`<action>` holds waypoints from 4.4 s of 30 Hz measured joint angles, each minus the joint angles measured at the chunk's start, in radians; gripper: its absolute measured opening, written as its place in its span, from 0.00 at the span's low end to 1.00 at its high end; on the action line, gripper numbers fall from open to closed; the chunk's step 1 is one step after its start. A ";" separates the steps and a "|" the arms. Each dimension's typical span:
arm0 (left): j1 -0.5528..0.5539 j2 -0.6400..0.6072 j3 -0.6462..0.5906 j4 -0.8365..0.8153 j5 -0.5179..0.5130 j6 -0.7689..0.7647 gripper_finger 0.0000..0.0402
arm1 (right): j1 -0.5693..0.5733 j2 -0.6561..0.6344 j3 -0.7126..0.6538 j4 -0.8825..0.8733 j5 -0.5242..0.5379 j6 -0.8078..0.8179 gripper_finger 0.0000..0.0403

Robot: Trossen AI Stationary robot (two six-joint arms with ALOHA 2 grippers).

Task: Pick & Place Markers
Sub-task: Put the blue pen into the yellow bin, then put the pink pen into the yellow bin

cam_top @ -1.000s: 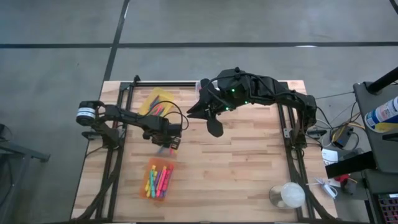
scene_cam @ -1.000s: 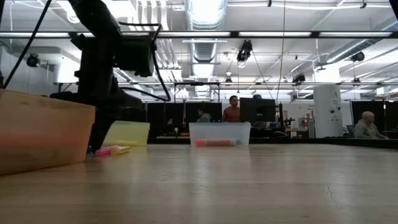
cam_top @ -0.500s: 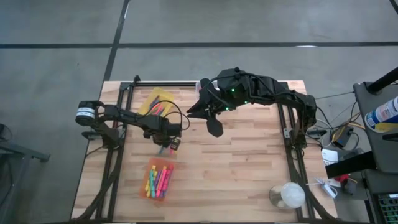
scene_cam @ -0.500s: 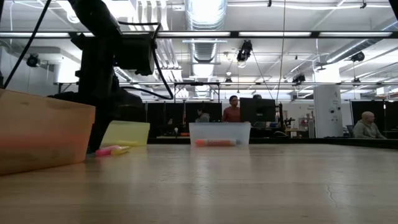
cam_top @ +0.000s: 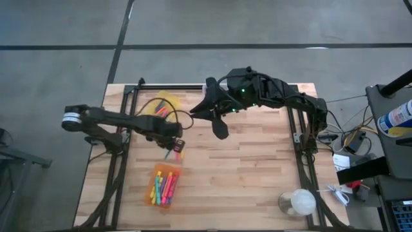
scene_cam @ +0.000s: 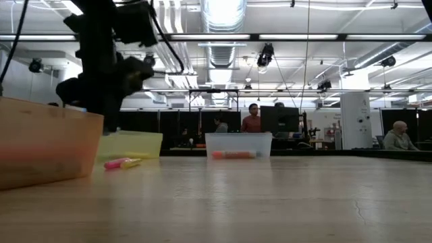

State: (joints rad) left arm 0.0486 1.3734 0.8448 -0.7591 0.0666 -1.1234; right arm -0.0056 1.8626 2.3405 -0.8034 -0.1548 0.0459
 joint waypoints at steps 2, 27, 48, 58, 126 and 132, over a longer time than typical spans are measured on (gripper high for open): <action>0.003 -0.045 0.000 -0.002 -0.027 -0.005 0.10 | -0.002 0.000 0.000 0.021 0.000 0.005 0.14; 0.569 -0.295 0.019 -0.019 -0.136 0.444 0.10 | -0.028 0.003 -0.001 0.169 0.042 0.112 0.14; 0.791 -0.061 0.053 0.060 0.047 0.700 0.34 | -0.035 0.005 -0.065 0.216 0.081 0.165 0.14; 0.720 -0.120 0.069 0.043 0.217 0.623 0.35 | -0.038 0.005 -0.065 0.217 0.080 0.164 0.14; 0.071 0.137 -0.139 0.270 0.065 0.230 0.31 | -0.038 0.004 -0.066 0.202 0.076 0.110 0.14; 0.072 0.139 -0.140 0.264 0.055 0.289 0.19 | -0.038 0.003 -0.066 0.217 0.076 0.108 0.14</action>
State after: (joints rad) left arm 0.1204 1.5127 0.7044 -0.4951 0.1213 -0.8342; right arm -0.0441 1.8660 2.2745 -0.5862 -0.0784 0.1538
